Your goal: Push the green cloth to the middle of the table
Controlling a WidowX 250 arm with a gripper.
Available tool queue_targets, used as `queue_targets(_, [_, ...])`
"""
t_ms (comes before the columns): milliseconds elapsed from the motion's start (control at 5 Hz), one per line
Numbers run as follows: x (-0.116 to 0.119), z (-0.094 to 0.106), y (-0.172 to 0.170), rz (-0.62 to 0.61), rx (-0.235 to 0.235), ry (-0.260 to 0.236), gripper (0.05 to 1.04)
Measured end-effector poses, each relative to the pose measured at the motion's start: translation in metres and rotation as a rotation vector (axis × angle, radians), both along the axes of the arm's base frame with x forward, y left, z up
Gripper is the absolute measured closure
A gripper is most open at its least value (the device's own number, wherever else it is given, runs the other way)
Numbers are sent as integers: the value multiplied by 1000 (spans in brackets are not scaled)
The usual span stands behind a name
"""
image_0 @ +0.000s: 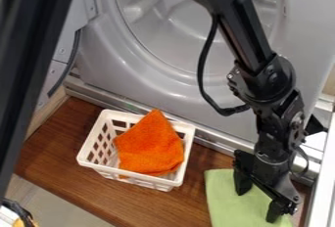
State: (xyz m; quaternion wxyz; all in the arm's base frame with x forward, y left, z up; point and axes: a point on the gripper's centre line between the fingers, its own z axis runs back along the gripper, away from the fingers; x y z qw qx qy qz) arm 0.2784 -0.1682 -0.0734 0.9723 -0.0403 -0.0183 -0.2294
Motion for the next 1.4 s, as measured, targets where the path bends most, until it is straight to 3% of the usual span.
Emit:
queue_targets(600, [0, -4, 18, 53, 17, -9, 83])
queue_targets(1400, [15, -3, 70, 164, 53, -22, 83])
